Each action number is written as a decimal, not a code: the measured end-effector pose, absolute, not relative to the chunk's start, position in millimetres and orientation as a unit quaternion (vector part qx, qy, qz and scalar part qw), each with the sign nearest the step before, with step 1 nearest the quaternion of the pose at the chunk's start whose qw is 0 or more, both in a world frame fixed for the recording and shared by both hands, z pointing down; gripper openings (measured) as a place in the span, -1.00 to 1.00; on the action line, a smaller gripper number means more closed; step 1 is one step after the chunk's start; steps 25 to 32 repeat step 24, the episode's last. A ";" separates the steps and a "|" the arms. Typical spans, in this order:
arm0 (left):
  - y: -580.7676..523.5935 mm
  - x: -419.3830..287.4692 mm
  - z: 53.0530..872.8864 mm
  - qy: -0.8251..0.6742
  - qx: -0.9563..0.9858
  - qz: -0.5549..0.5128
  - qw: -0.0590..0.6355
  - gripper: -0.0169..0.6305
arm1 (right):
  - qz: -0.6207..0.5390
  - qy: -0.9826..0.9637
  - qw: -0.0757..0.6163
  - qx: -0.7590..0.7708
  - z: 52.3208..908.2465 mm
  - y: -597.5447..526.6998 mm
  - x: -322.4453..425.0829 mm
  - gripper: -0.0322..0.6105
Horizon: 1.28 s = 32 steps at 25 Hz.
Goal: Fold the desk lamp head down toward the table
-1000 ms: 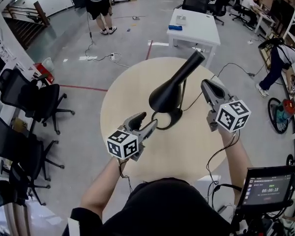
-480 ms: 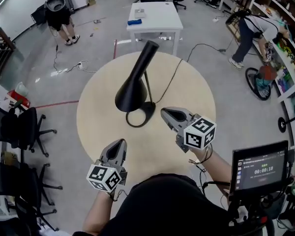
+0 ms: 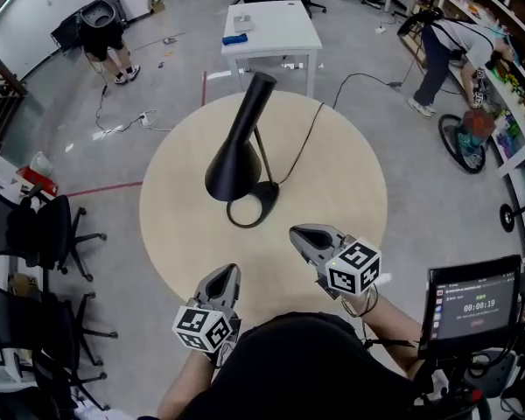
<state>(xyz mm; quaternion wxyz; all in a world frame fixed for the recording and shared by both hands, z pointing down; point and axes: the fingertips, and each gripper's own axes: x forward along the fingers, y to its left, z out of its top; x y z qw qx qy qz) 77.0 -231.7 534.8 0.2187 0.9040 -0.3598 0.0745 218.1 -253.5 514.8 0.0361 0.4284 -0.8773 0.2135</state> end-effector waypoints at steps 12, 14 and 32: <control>-216.9 82.5 550.4 -0.336 0.906 0.091 0.242 -0.93 | 0.234 -0.874 0.058 0.422 548.8 -229.2 193.8 -0.89; -218.6 79.5 549.3 -0.339 0.904 0.091 0.242 -0.93 | 0.224 -0.876 0.060 0.423 546.2 -230.6 190.1 -0.89; -226.8 81.1 555.3 -0.354 0.899 0.099 0.240 -0.93 | 0.218 -0.877 0.051 0.425 544.9 -236.5 192.3 -0.89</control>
